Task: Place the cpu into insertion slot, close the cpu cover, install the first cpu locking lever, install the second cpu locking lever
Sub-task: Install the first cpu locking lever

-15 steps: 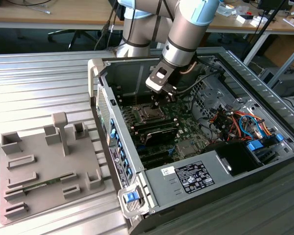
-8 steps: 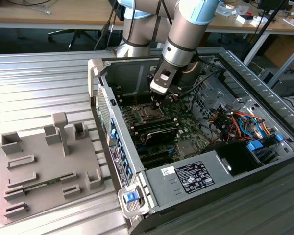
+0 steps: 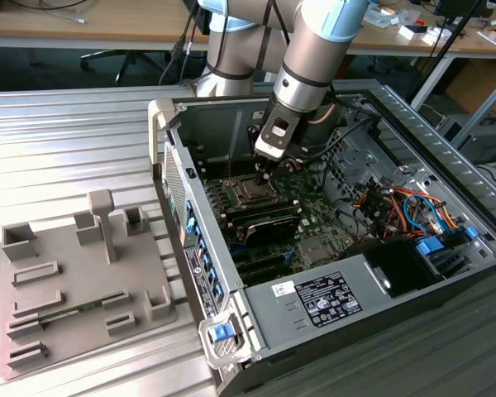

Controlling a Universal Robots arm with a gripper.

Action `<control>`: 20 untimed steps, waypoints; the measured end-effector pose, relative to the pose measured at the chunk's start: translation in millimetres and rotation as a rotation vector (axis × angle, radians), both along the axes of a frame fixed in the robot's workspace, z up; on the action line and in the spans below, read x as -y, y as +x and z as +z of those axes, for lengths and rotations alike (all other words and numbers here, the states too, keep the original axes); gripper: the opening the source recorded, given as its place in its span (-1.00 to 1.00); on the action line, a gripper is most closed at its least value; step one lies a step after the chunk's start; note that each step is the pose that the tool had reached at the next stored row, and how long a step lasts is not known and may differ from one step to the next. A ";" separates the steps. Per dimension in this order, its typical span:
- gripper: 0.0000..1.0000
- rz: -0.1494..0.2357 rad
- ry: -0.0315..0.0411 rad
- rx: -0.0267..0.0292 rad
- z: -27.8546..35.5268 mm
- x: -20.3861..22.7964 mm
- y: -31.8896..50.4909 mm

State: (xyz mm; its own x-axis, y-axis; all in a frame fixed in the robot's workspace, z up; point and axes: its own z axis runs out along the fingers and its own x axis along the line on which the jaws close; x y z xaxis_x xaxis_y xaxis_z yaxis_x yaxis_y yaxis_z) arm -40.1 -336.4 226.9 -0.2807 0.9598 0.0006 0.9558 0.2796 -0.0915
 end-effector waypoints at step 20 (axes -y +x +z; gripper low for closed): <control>-0.79 0.078 -0.0001 0.0000 0.0 0.0 0.0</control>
